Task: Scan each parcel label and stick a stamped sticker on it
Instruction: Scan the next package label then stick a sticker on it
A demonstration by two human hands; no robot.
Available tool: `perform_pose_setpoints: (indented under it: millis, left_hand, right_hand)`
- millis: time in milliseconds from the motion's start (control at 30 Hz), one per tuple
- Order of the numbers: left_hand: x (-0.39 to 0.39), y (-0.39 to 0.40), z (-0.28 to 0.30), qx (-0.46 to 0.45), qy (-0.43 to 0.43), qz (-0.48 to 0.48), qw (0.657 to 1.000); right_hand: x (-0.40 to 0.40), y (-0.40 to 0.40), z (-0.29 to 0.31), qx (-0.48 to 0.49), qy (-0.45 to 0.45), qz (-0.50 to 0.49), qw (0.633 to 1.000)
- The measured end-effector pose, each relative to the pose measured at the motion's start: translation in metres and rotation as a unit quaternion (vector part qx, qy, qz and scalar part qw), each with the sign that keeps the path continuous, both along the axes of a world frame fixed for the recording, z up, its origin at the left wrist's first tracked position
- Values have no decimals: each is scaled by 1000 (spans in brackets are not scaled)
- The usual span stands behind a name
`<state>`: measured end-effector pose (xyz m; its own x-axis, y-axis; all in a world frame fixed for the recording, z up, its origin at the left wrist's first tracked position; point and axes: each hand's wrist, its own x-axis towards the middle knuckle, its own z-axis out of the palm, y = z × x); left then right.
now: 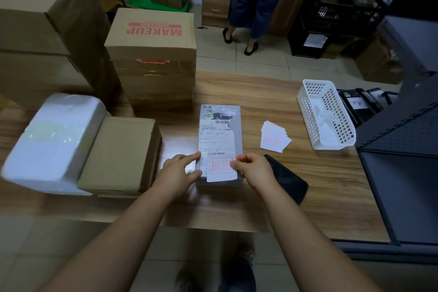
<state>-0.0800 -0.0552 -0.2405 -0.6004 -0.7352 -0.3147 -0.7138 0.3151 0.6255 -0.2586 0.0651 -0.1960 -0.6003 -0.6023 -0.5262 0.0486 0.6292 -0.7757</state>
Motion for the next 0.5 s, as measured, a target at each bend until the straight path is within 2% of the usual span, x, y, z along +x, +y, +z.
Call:
perform_pose_setpoints:
  millis: [233,300,400,500]
  left_hand:
    - [1,-1,0,-11,-17,-13,1000]
    - [0,-2,1,-14,-21,-15,1000]
    - [-1,-1,0,-14,-22,-15,1000]
    - [-1,0,0,-21,-25,-20,999]
  right_hand:
    - [-7,4,7,-1,-17,-27,999]
    - [-6,3,4,11,3,-16,1000]
    - [-3,-1,-6,51,87,8,995]
    - [5,-3,-6,98,225,70,967]
